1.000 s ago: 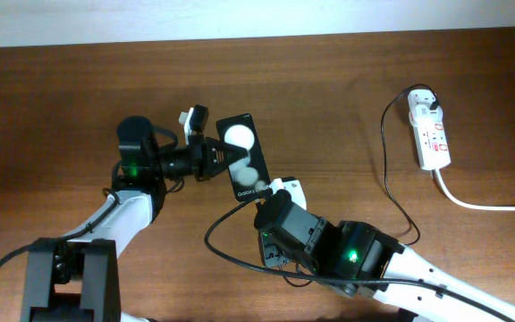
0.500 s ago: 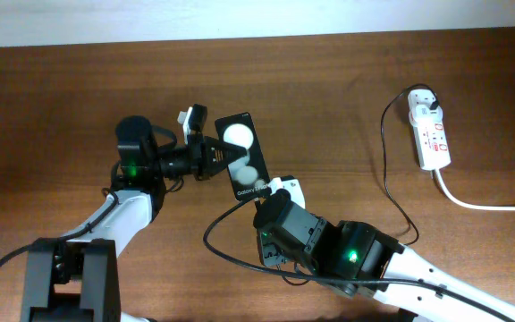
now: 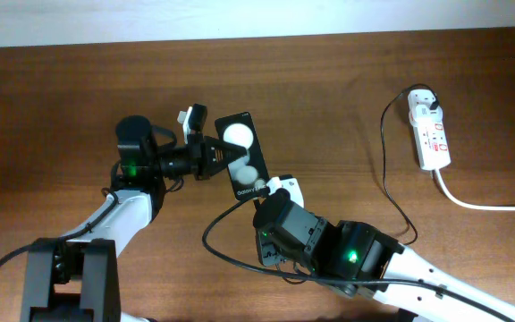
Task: Plug charger to phone and switch on socket
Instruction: 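Push the USB-C plug up into the phone's port with the right gripper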
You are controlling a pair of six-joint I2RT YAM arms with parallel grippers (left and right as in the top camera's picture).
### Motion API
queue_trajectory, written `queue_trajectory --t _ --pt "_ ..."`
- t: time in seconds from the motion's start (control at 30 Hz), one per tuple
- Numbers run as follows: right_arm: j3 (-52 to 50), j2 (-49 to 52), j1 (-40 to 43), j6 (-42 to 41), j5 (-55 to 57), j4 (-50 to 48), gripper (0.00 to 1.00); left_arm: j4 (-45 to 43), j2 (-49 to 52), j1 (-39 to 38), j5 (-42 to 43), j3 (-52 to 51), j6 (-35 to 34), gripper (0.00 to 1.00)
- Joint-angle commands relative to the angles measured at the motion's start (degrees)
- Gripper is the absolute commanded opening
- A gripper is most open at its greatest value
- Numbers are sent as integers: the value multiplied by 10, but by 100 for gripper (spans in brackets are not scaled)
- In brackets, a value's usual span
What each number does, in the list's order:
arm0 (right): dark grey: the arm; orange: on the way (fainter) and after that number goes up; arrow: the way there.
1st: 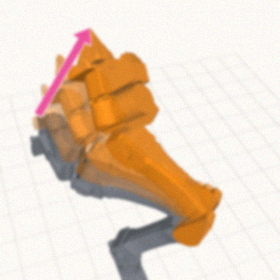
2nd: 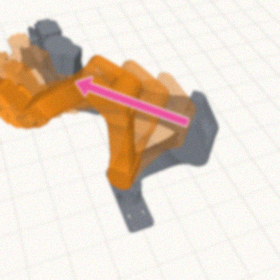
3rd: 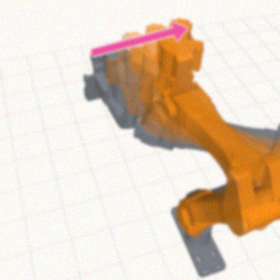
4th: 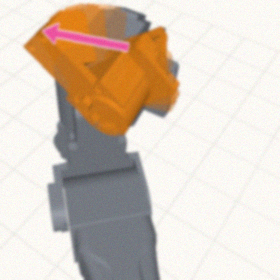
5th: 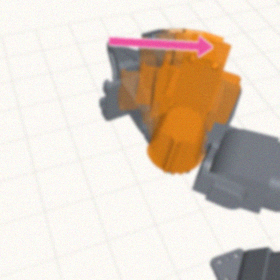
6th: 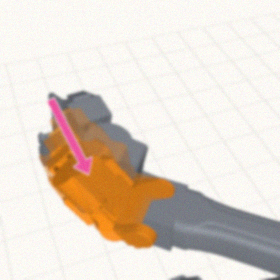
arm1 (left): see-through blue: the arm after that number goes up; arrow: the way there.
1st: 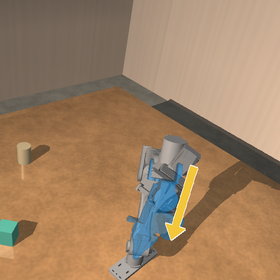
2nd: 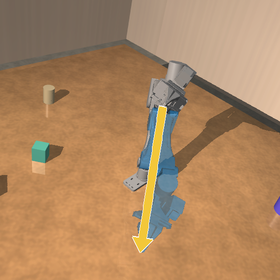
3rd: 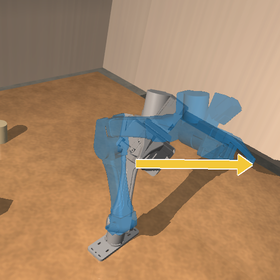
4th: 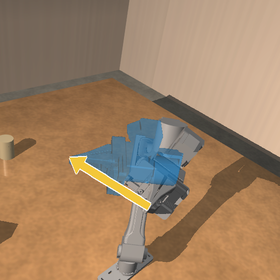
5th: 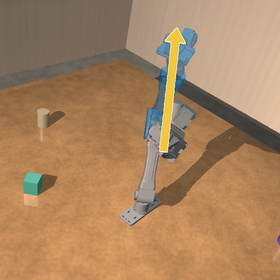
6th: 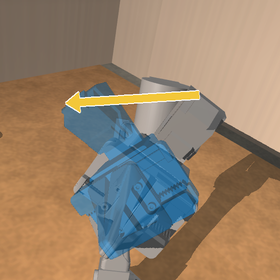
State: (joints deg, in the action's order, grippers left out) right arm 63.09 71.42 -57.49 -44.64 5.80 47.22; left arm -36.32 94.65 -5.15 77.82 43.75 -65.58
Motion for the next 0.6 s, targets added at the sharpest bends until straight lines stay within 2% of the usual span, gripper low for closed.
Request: queue_trajectory --t 0.0,0.17,0.3,0.5,0.57 --pt "-3 -9 -2 9 64 -6 4 -4 2 -1 52 11 7 0" --pt "-3 -9 -2 9 69 -19 4 -4 2 -1 78 11 -8 0" --pt "-3 -6 -2 9 69 -26 4 -5 2 -1 80 11 -47 0" --pt "-3 -5 -2 9 72 -48 4 -5 2 -1 95 11 -45 0" --pt "-3 -5 -2 9 78 -46 5 -5 2 -1 101 11 -18 0"
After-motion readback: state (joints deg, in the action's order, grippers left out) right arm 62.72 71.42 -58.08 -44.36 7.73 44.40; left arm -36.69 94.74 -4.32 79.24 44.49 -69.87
